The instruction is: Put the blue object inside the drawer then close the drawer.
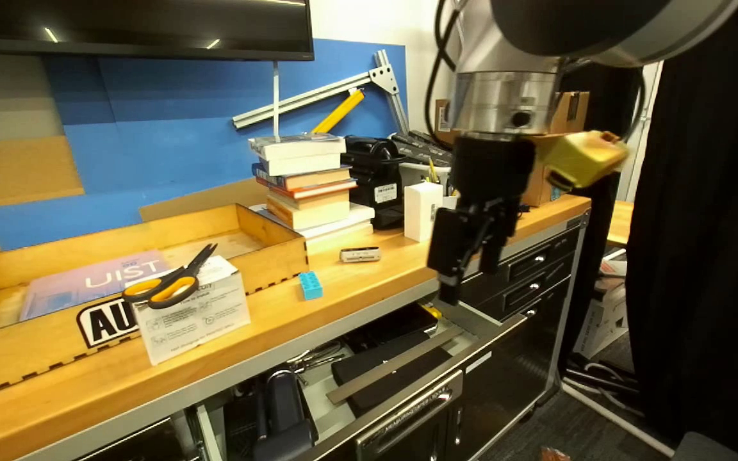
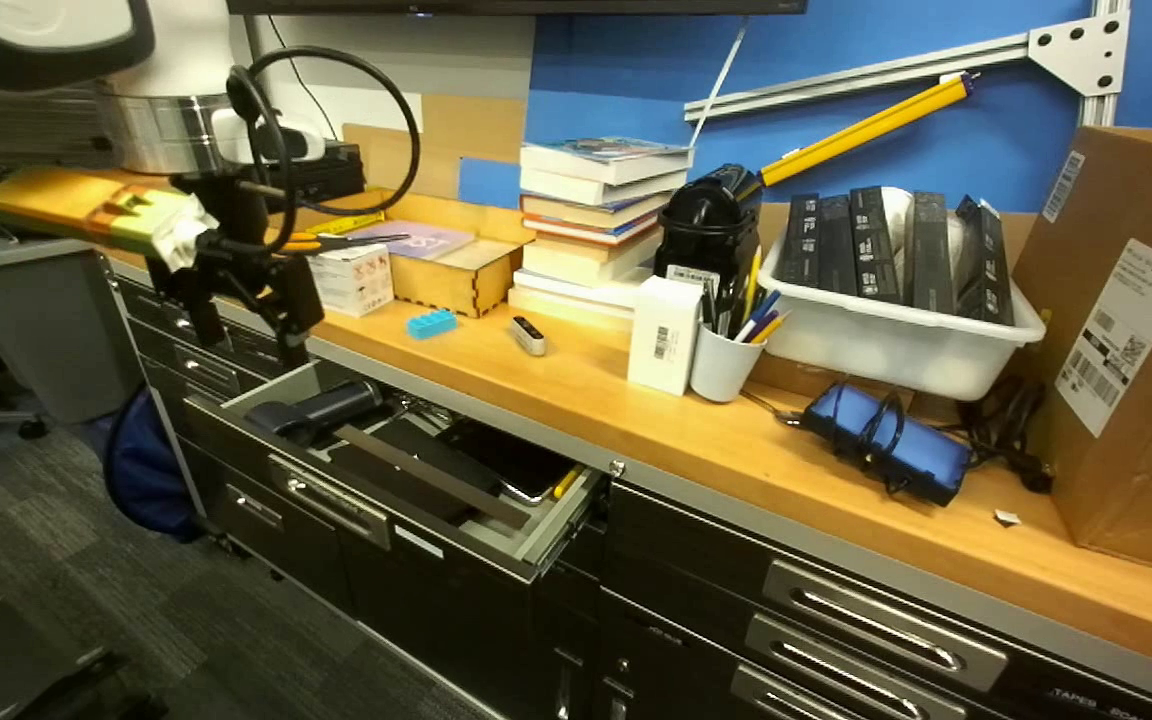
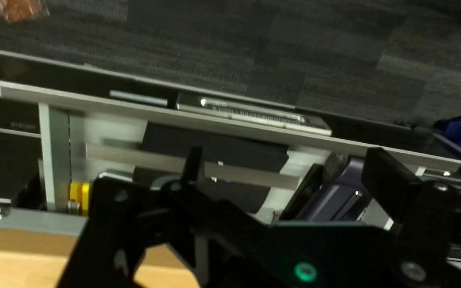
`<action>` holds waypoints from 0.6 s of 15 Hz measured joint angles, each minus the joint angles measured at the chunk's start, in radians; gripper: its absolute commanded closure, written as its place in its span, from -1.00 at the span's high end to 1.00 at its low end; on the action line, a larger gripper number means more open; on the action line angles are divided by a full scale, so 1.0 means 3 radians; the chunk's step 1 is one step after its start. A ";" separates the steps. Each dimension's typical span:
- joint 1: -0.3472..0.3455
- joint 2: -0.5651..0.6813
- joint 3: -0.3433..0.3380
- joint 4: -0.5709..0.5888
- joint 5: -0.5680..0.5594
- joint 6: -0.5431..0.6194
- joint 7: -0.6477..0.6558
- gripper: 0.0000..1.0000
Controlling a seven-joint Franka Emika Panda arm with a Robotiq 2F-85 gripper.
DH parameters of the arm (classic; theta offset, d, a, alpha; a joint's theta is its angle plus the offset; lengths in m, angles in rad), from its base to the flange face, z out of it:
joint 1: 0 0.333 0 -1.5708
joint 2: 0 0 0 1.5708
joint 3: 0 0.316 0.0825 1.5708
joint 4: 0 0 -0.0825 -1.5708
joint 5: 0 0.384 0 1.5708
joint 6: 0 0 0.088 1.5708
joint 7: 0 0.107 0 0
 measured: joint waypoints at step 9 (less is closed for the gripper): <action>-0.0040 0.1579 0.0583 0.1067 -0.1425 0.0990 0.1649 1.00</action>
